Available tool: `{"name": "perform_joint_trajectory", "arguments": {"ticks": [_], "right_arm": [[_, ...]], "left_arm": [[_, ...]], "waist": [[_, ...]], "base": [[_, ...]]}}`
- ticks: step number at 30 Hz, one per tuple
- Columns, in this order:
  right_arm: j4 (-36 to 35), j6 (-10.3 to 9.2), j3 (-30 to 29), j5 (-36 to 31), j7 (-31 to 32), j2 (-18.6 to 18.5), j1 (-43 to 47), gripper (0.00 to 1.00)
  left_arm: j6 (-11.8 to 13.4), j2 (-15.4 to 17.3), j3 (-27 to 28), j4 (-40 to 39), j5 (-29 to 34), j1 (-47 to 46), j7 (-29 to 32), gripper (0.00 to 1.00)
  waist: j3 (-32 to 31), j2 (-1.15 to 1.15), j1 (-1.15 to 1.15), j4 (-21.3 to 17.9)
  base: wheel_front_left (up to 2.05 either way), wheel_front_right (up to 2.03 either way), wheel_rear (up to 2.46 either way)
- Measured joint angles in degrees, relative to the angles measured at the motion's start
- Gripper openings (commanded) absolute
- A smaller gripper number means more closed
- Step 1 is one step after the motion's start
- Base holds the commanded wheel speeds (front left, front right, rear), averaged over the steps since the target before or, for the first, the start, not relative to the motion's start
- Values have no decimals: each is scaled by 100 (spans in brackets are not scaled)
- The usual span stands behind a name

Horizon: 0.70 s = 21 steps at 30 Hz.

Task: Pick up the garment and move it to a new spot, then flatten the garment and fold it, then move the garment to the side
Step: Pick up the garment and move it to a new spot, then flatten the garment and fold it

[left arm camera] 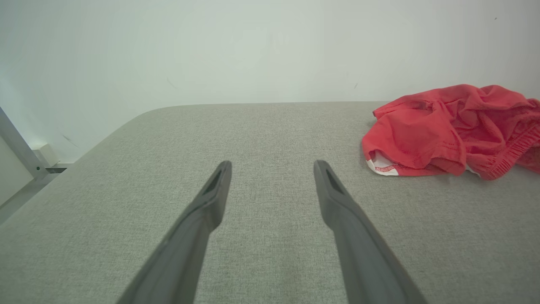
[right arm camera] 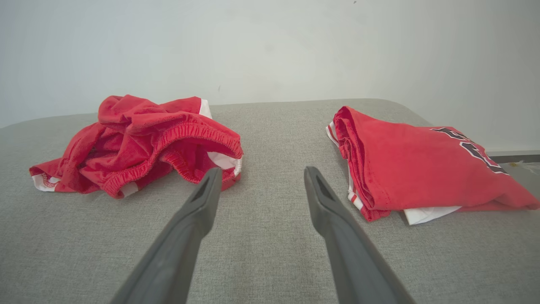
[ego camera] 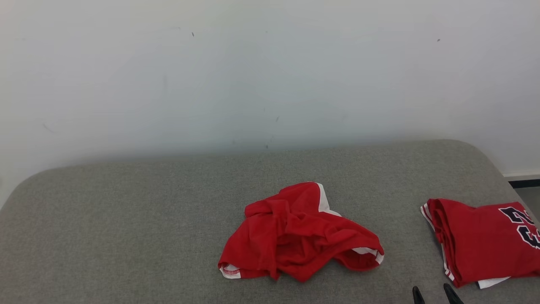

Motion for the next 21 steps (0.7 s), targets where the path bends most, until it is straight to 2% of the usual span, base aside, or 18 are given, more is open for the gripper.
{"name": "perform_joint_trajectory", "arguments": {"ticks": [15, 18, 21], "right_arm": [[-96, 0, 77, -63, 43, 20, -73, 100], [-127, 0, 133, -63, 58, 1, -109, 100], [-169, 0, 157, -62, 75, -30, -136, 100]], "left_arm": [[-54, -77, -20, 68, 75, -45, 0, 100], [-92, -109, -152, 90, 94, -77, 0, 100], [-254, -138, -497, 286, 114, -283, 1, 100]], "waist": [[-4, 0, 1, 18], [4, 0, 1, -41], [29, 0, 1, -139]], "base": [[0, 0, 0], [0, 0, 0], [0, 0, 0]]}}
